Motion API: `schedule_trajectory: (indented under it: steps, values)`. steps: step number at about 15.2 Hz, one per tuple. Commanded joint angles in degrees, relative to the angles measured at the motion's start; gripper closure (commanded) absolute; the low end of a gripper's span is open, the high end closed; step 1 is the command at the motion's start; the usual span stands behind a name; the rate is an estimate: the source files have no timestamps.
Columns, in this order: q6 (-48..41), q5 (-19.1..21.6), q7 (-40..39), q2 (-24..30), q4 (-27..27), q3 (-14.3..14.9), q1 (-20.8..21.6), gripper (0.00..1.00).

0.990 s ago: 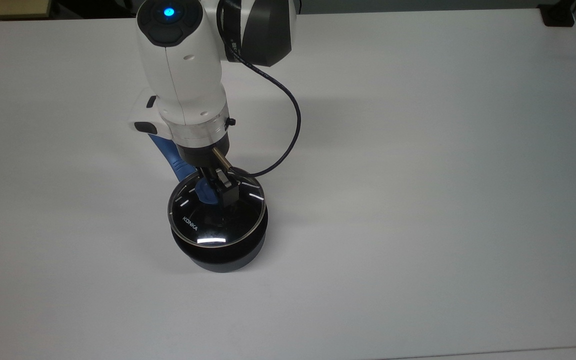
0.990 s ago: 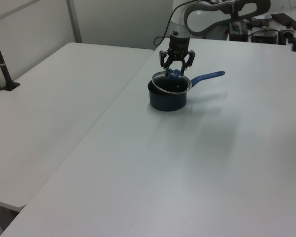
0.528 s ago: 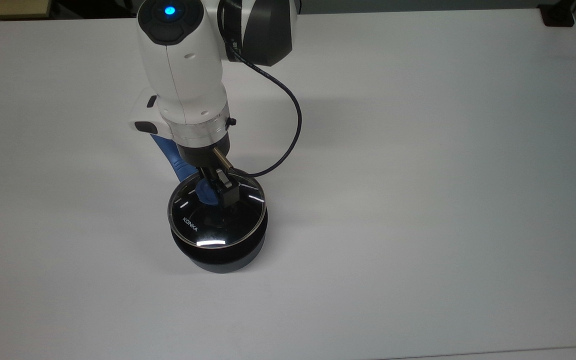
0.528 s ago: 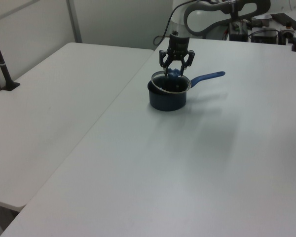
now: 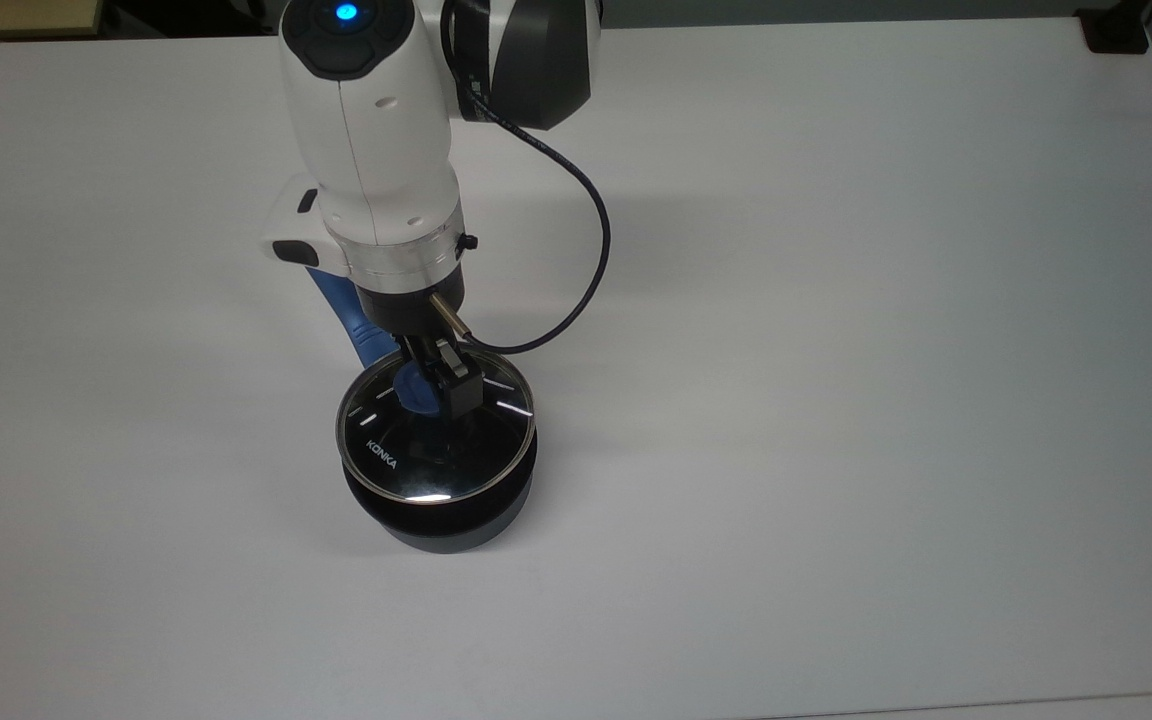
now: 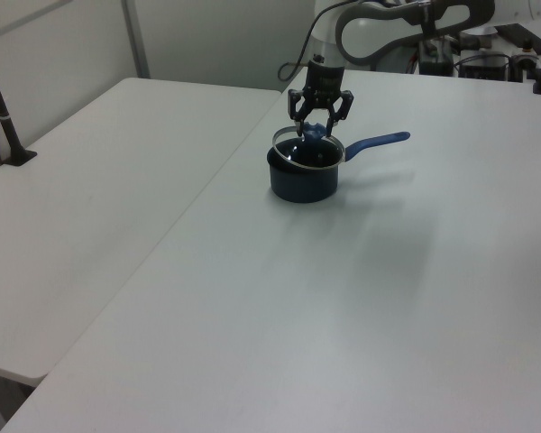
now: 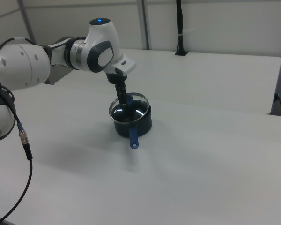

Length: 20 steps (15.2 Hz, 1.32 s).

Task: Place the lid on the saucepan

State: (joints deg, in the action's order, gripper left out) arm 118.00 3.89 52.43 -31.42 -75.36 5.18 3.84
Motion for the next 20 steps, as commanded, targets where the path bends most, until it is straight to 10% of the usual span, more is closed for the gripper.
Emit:
schedule_trajectory:
  steps: [1, 20]
  values:
    - [1.4, 0.8, 1.1, -0.4, 1.5, 0.3, 0.6, 0.53]
    - [2.8, 0.5, 2.6, -2.2, 1.3, 0.3, 1.3, 0.53]
